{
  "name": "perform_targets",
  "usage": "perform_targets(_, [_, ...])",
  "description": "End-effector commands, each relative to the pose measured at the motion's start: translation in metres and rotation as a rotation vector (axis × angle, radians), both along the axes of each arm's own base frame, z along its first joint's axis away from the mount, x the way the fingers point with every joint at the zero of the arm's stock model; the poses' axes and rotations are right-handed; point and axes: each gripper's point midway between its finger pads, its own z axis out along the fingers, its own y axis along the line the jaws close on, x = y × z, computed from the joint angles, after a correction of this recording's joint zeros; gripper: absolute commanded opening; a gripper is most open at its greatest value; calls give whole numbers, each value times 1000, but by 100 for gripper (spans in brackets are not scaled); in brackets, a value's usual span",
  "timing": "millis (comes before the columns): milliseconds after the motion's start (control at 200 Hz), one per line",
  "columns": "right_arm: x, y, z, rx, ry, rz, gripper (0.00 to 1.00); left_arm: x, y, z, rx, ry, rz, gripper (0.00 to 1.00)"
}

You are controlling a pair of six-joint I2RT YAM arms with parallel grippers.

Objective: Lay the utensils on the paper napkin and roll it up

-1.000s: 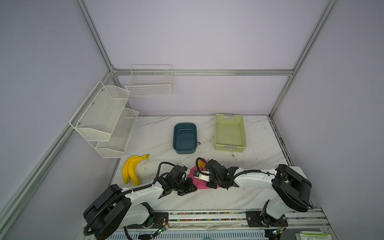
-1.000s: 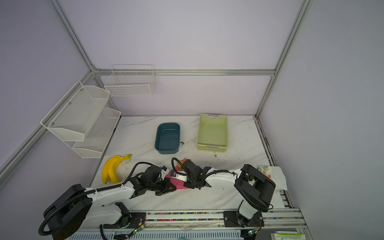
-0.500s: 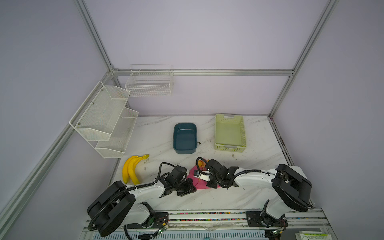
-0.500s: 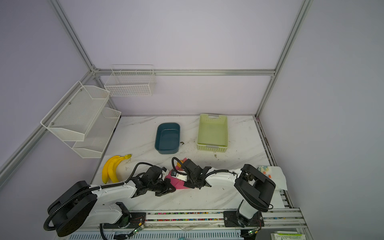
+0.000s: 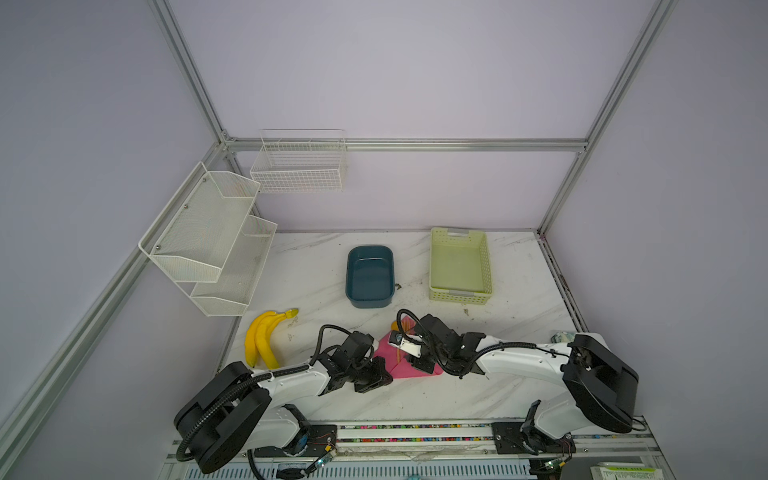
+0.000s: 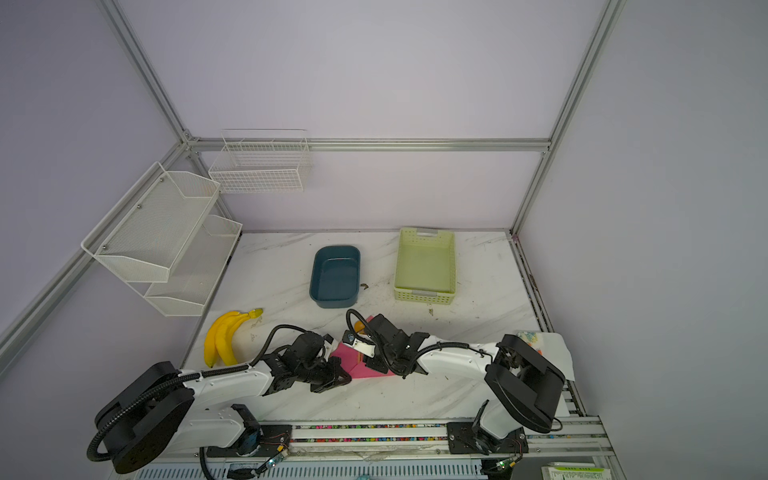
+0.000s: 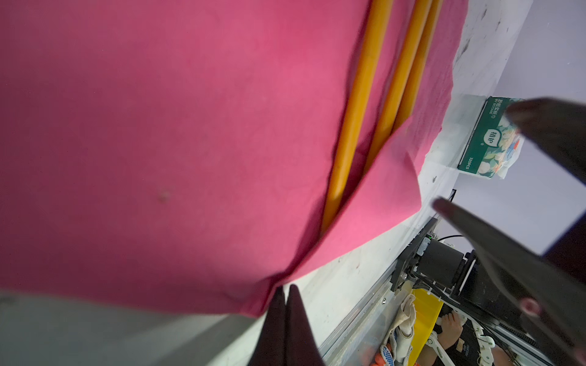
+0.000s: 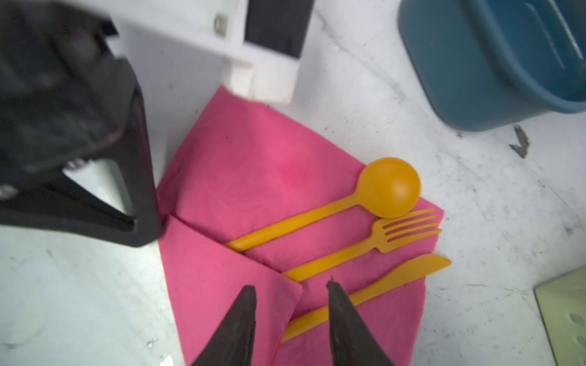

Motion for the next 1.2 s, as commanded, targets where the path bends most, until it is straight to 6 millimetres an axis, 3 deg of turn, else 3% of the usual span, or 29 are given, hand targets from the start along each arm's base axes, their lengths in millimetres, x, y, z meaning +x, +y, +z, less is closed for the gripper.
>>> perform_targets(0, [14,5,44,172,67,-205,43,3,7,-3,48,-10,7,0])
perform_targets(70, [16,0,51,209,143,-332,43,3,8,-3,53,-7,7,0])
perform_targets(160, [12,-12,47,223,267,-491,40,3,8,-2,54,-6,8,0])
perform_targets(235, [4,-20,33,248,393,-627,29,4,8,-3,56,-5,11,0])
perform_targets(290, [-2,-26,35,316,475,-714,18,5,8,-2,55,-5,11,0])
perform_targets(360, [-12,-36,25,365,588,-835,15,4,7,-3,56,0,10,0])
perform_targets(590, [-48,-25,20,583,891,-804,16,5,6,-2,58,1,7,0])
perform_targets(980, [-51,-37,-25,499,916,-894,10,6,5,-2,59,2,8,0])
perform_targets(1195, [-46,-43,-33,495,904,-956,10,7,6,1,60,-4,9,0])
